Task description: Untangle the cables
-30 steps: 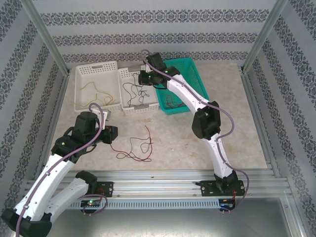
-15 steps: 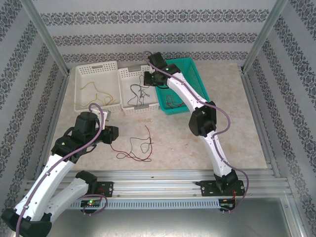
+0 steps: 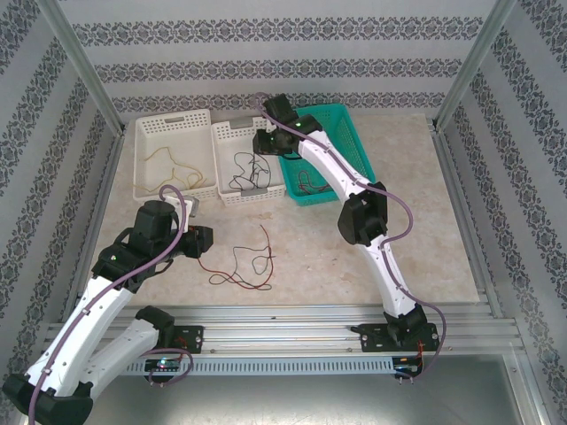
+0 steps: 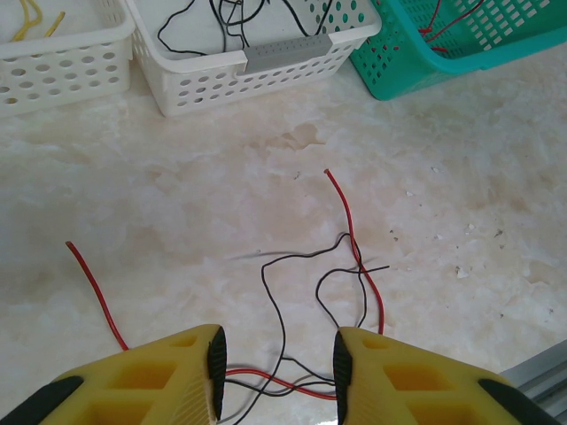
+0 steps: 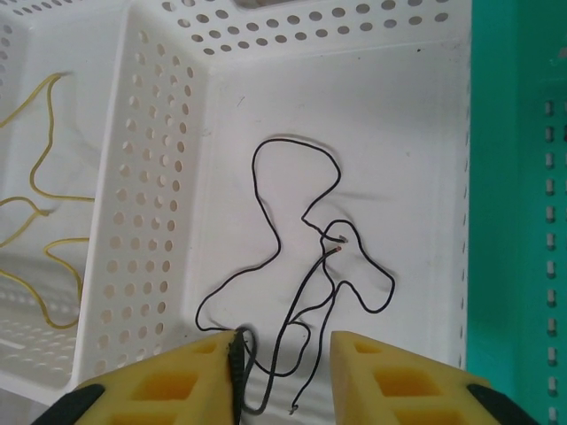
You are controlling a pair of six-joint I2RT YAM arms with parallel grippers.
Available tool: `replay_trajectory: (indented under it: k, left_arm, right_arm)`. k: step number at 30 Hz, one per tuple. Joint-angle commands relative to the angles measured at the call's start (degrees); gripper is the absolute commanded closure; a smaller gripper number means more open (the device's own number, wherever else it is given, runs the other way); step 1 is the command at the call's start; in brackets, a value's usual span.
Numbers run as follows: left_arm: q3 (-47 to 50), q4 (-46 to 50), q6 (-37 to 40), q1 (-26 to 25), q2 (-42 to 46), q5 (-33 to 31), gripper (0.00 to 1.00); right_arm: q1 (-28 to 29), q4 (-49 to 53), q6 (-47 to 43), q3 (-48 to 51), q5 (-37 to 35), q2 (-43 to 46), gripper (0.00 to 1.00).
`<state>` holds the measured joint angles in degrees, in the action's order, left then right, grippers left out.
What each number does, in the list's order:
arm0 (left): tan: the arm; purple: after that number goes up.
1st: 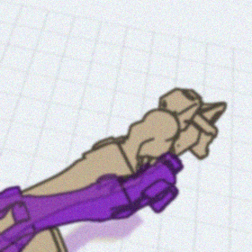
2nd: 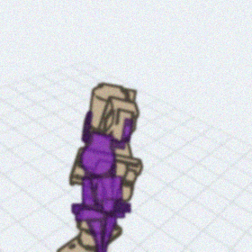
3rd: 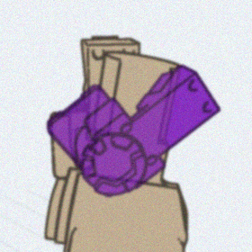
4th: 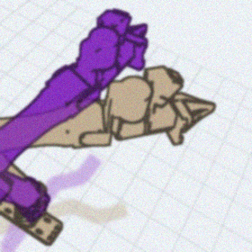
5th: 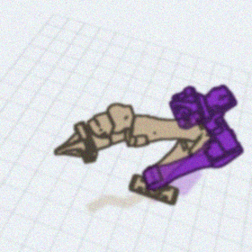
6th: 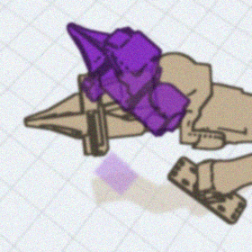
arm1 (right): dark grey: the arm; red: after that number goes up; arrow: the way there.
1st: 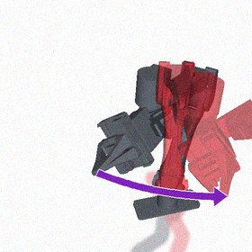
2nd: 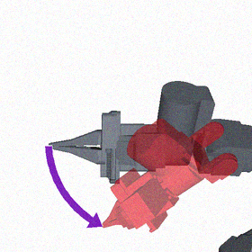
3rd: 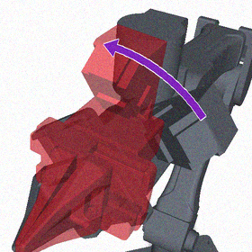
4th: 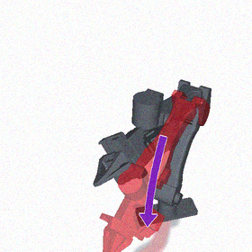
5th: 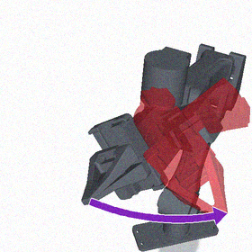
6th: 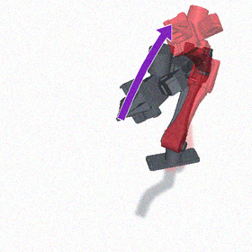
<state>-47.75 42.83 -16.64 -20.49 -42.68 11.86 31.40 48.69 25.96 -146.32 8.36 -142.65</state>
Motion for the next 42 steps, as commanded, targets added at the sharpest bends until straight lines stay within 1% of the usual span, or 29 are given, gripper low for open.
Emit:
replay_trajectory:
  k: [1,5,11,15,18,21,26,29,34,39,42]
  left_arm:
    - [0.54,-0.92,0.91,0.68,0.58,-0.54,0.62]
    - [0.44,-0.84,0.91,0.68,0.66,-0.77,0.61]
    - [0.5,-0.95,1.04,0.67,0.75,-0.44,0.6]
    - [0.53,-0.93,1.01,0.67,0.66,-0.19,0.59]
    - [0.58,-1.07,1.0,0.67,0.66,0.05,0.56]
    - [0.54,-1.14,1.0,0.64,0.4,0.47,0.53]
    - [0.68,-1.3,0.91,0.67,0.05,1.39,0.47]
    - [0.66,-1.37,0.91,0.63,-0.67,2.33,0.45]
    - [0.6,-1.25,0.93,0.64,-2.97,4.1,0.42]
    - [0.63,-1.16,0.6,0.58,-5.79,5.17,0.4]
    - [0.53,-0.91,0.06,0.62,-8.47,6.47,0.38]
  right_arm:
    - [1.15,1.25,-1.18,-1.96,-0.26,4.17,0.65]
    - [2.45,0.31,-2.41,0.98,-0.12,8.25,0.61]
    - [4.17,-5.06,-3.3,15.41,-0.19,18.11,0.59]
    - [4.9,-10.59,-2.68,28.98,1.82,26.74,0.58]
    - [6.23,-15.8,-2.84,40.33,1.92,34.09,0.56]
    - [8.09,-19.27,-3.54,50.97,2.82,41.06,0.54]
    - [12.45,-25.25,-2.25,68.24,1.38,50.14,0.53]
    - [14.89,-28.21,-0.93,76.6,-1.0,53.3,0.53]
    - [18.57,-32.41,1.86,86.75,-4.15,55.69,0.53]
    - [20.08,-35.73,4.91,92.18,-5.02,55.27,0.54]
    - [20.89,-39.36,7.05,95.67,-5.27,55.71,0.54]
